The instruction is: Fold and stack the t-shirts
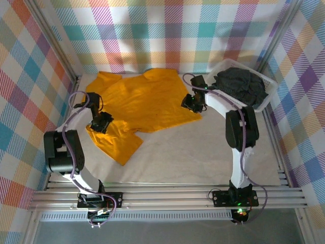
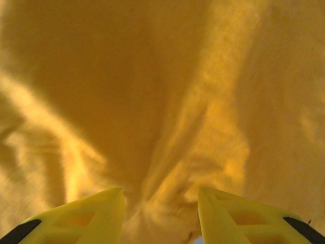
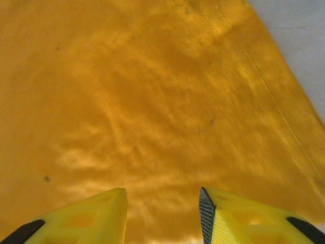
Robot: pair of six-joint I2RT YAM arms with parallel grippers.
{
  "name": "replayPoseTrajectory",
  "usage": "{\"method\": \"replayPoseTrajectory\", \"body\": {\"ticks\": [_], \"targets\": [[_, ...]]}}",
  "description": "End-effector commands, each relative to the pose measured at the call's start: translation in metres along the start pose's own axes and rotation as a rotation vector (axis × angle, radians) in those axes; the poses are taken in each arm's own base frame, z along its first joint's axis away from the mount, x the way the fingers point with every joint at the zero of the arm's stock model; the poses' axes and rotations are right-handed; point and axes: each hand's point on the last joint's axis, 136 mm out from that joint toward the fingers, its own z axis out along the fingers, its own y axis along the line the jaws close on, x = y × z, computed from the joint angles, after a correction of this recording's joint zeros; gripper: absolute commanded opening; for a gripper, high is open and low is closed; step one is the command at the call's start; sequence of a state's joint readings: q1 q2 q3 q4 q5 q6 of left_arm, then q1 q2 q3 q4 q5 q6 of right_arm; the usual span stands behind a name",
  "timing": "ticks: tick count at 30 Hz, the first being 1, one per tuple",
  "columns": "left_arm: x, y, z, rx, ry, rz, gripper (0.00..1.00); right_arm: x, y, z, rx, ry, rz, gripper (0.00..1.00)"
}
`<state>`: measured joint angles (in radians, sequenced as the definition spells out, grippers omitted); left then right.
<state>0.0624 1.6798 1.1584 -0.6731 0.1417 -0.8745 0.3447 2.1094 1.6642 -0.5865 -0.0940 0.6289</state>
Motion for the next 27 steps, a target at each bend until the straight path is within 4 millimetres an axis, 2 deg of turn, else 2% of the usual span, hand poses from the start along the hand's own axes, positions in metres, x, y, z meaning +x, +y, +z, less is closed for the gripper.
{"method": "replayPoseTrajectory", "body": {"ticks": [1, 3, 7, 11, 18, 22, 27], "targets": [[-0.006, -0.015, 0.013, 0.005, 0.015, -0.003, 0.43, 0.007, -0.008, 0.020, 0.060, 0.083, 0.033, 0.41], [-0.007, -0.016, 0.020, -0.004, 0.029, 0.004, 0.43, 0.014, -0.022, 0.029, 0.118, 0.117, 0.063, 0.40], [-0.002, -0.012, 0.026, -0.021, 0.050, 0.023, 0.43, 0.036, -0.047, 0.030, 0.217, 0.192, 0.094, 0.41], [0.008, -0.001, 0.029, -0.032, 0.079, 0.040, 0.42, 0.061, -0.074, 0.015, 0.351, 0.282, 0.099, 0.41], [0.043, 0.013, 0.038, -0.054, 0.159, 0.095, 0.40, 0.098, -0.118, -0.020, 0.428, 0.297, 0.174, 0.41], [0.062, 0.024, 0.044, -0.093, 0.185, 0.116, 0.40, 0.115, -0.131, -0.035, 0.430, 0.292, 0.203, 0.41], [0.063, 0.043, 0.042, -0.142, 0.158, 0.113, 0.40, 0.125, -0.120, -0.033, 0.344, 0.296, 0.213, 0.43]]}}
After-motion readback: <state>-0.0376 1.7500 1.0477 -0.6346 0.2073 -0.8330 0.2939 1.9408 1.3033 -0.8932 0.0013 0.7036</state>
